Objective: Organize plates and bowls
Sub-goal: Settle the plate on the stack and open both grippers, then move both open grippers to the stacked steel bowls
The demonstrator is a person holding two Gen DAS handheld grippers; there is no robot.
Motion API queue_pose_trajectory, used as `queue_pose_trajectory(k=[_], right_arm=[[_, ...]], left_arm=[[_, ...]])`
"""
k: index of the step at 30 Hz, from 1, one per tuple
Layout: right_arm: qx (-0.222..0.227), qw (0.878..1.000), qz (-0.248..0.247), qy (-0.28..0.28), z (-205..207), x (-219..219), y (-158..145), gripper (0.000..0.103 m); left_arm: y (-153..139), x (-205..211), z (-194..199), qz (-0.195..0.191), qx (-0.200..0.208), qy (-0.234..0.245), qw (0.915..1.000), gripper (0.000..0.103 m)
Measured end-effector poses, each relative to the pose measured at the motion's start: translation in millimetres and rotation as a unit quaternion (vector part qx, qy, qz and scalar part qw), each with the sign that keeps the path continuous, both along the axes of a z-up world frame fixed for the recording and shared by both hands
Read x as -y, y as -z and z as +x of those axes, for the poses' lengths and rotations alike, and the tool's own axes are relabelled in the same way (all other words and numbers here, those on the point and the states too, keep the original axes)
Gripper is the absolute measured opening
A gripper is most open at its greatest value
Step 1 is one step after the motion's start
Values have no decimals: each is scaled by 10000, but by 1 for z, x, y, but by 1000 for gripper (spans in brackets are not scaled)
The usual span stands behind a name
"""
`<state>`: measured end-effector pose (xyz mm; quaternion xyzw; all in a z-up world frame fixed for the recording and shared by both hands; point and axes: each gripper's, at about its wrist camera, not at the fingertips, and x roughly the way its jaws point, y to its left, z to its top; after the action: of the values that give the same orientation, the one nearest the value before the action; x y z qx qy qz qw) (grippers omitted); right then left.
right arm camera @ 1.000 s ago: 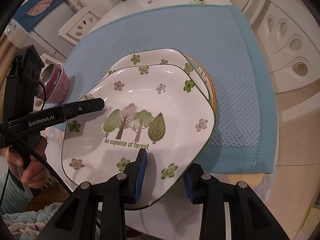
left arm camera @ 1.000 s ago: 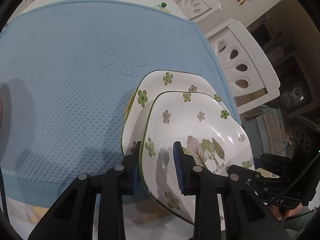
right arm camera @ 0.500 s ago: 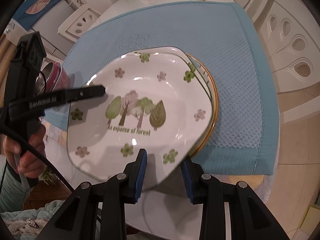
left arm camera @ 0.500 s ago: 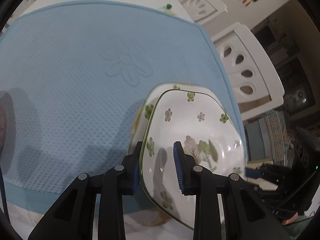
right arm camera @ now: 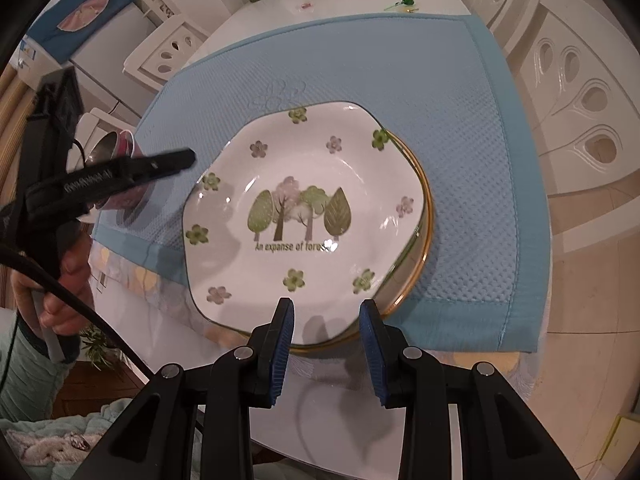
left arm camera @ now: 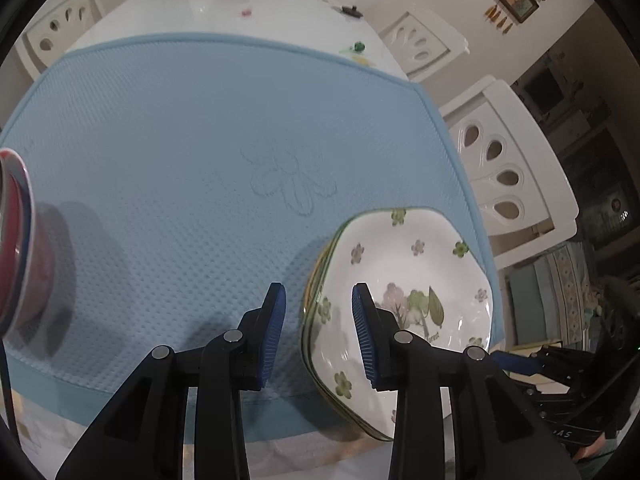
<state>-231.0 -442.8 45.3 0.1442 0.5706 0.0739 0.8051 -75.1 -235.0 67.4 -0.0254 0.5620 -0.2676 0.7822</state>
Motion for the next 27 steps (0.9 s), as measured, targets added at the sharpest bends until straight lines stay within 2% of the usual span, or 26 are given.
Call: queue_pose_trajectory(k=[8,15,19,23,27], right_arm=[[1,9999,41,128,0,-1,-1,33],[60,9979,251,599,4,20,-4,33],[77,9974,328,631,7,20,-7,33],[132,9978,425,486,18,6,-14,33],[285,9980,499,271,30,-18,-29,33]], left_arm=[[8,3,-5,55,-62,-28,10000,32],[22,6,3,160,-321,-108,9993,32],[26,12,4,-62,-530,-70,9986,32],[14,8,-1,-23,-306,-77,9995,32],[-12,-14,-8,25,43,-133,9999,32]])
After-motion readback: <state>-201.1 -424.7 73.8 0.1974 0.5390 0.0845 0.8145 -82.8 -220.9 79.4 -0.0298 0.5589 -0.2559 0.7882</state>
